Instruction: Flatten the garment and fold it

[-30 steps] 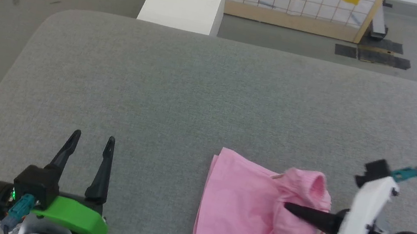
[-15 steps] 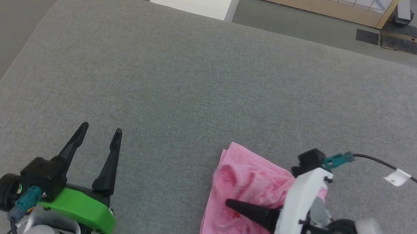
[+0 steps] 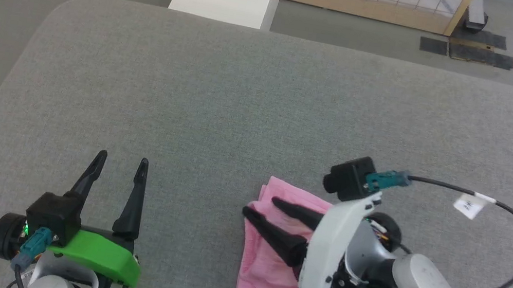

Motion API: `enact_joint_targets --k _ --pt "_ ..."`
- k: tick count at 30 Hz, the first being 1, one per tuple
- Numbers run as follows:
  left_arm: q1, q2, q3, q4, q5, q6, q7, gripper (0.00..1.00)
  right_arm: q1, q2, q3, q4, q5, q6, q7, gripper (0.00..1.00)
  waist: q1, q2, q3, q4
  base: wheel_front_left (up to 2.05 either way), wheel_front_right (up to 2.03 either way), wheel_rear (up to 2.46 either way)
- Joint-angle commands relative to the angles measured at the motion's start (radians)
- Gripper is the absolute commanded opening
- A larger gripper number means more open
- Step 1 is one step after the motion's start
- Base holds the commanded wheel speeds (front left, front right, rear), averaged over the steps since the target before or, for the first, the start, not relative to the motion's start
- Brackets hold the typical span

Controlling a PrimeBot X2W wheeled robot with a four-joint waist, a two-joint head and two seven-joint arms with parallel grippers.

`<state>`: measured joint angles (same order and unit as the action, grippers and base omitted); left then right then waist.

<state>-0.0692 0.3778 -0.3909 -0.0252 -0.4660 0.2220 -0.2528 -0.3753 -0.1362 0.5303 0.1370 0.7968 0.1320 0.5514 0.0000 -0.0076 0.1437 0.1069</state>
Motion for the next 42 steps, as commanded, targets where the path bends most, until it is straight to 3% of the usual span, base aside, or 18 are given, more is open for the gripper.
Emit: enact_joint_targets --k 1,7,11,17,26,42 --pt "-0.01 -0.001 0.004 0.002 0.007 -0.001 -0.008 1.0 -0.012 -0.025 0.011 -0.013 -0.035 -0.001 -0.046 1.0 0.0 0.0076 -0.014 -0.014 0.0 0.0 0.0" --pt "0.002 0.006 0.012 0.001 0.006 0.007 -0.008 1.0 0.016 -0.088 -0.019 -0.039 -0.208 -0.001 -0.252 1.0 0.0 0.0076 -0.042 -0.044 0.0 0.0 0.0" --pt "0.009 0.01 0.023 -0.007 0.006 0.017 -0.008 1.0 0.059 -0.095 -0.124 -0.048 -0.349 -0.001 -0.389 1.0 0.0 0.0076 -0.06 -0.067 0.0 0.0 0.0" --pt "0.021 0.014 0.036 -0.019 0.008 0.027 -0.008 1.0 0.153 -0.073 -0.309 -0.082 -0.477 -0.001 -0.512 1.0 0.0 0.0076 -0.079 -0.089 0.0 0.0 0.0" --pt "0.047 0.02 0.054 -0.029 0.012 0.031 -0.009 1.0 0.312 -0.028 -0.526 -0.194 -0.547 -0.001 -0.537 1.0 0.0 0.0076 -0.098 -0.113 0.0 0.0 0.0" --pt "0.103 0.012 0.043 0.018 0.013 0.014 -0.009 1.0 0.516 0.015 -0.532 -0.315 -0.589 -0.001 -0.474 1.0 0.0 0.0076 -0.122 -0.153 0.0 0.0 0.0"
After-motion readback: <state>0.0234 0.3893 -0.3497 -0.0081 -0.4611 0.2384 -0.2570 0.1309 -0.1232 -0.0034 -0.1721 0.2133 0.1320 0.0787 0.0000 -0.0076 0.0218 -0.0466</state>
